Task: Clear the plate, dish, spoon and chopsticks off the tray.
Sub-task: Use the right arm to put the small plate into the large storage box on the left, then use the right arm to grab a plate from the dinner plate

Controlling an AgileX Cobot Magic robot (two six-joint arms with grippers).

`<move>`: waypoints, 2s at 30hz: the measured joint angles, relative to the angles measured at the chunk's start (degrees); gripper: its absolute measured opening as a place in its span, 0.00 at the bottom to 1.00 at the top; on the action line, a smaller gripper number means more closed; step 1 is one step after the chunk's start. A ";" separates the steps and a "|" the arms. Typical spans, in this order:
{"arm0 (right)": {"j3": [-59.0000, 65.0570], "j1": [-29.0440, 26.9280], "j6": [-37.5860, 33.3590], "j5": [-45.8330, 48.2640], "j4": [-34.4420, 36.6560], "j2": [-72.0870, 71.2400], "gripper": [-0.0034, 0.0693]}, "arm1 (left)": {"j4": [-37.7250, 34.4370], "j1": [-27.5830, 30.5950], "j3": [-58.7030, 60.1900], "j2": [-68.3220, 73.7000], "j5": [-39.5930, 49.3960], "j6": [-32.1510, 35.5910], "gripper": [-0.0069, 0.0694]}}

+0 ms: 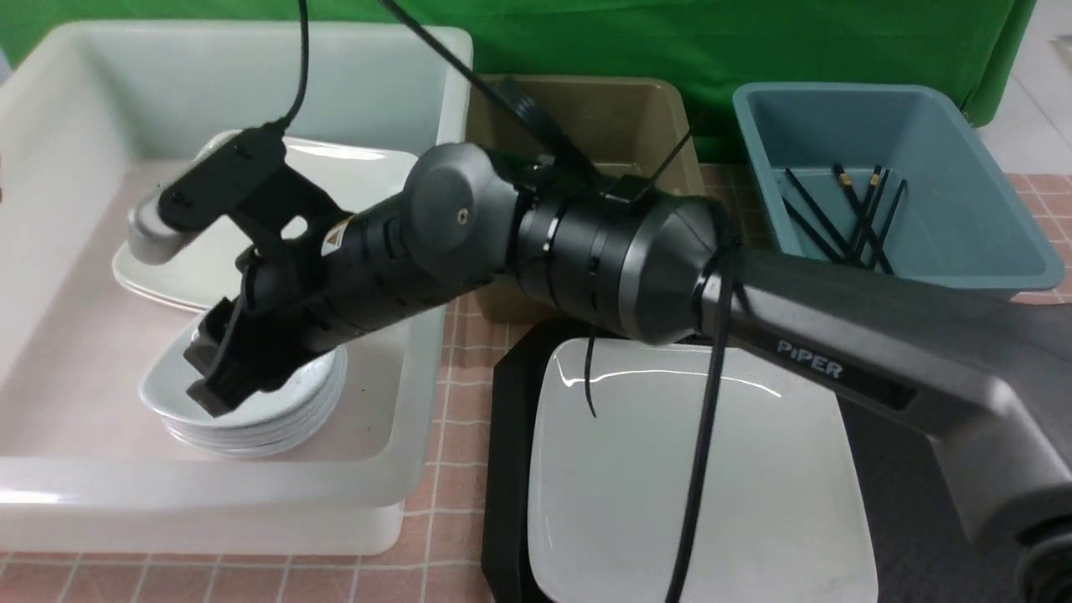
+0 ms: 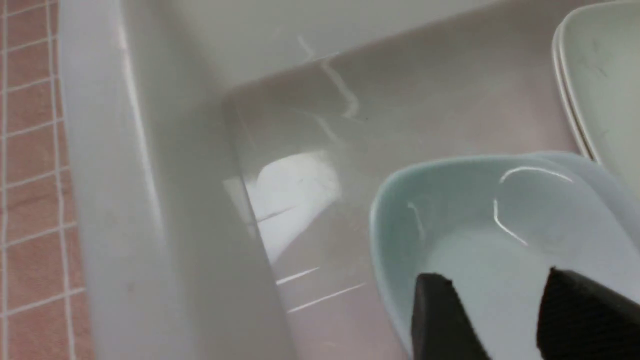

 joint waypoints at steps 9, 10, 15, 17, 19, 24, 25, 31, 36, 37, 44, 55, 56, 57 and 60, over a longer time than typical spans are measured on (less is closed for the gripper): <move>0.00 -4.34 11.08 15.12 -12.26 -12.39 0.31 | -13.22 -0.19 0.00 0.00 0.23 8.39 0.09; 0.00 -6.06 13.32 18.10 -14.95 -14.37 0.22 | -16.58 -0.74 0.00 0.06 0.15 10.65 0.09; -0.24 -19.47 18.15 37.30 -20.89 -23.15 0.09 | -23.01 -10.96 0.00 0.69 -1.19 15.63 0.09; 0.15 -24.17 18.39 41.17 -21.27 -25.16 0.09 | -21.25 -16.49 0.00 1.37 -2.70 14.07 0.09; 2.43 -30.51 18.44 41.17 -21.16 -27.87 0.09 | -17.87 -22.81 0.00 2.86 -4.96 10.75 0.09; 12.67 -41.26 18.44 41.06 -20.55 -32.19 0.09 | -10.99 -34.01 0.00 8.40 -9.53 5.23 0.09; 13.22 -42.06 18.44 41.06 -20.43 -32.26 0.09 | -10.77 -34.62 0.00 8.92 -9.77 5.09 0.09; 33.58 -49.15 16.11 33.11 -14.32 -31.79 0.29 | -9.69 -37.58 0.00 15.35 -10.64 4.26 0.09; 41.85 -49.26 14.65 21.19 -9.87 -28.84 0.63 | -7.44 -37.58 0.00 16.09 -10.90 4.26 0.09; 42.52 -49.26 14.59 19.21 -8.91 -27.36 0.70 | -6.89 -37.58 0.00 16.09 -11.02 4.18 0.09; 43.00 -48.60 14.53 10.56 -4.90 -19.51 0.84 | -4.39 -37.58 0.00 16.09 -11.50 2.51 0.09; 42.85 -44.49 13.66 0.82 -4.44 -13.78 0.79 | -5.27 -37.58 0.00 16.13 -11.83 3.04 0.09; 42.85 -44.33 13.48 0.57 -4.44 -13.70 0.76 | -5.63 -37.58 0.00 16.13 -11.81 3.54 0.09; 42.85 -44.27 13.40 0.32 -4.44 -13.63 0.71 | -6.25 -37.58 0.00 16.20 -11.81 4.29 0.09; 42.80 -44.08 12.89 0.26 -4.15 -13.48 0.45 | -7.14 -37.58 0.00 16.31 -11.84 5.65 0.09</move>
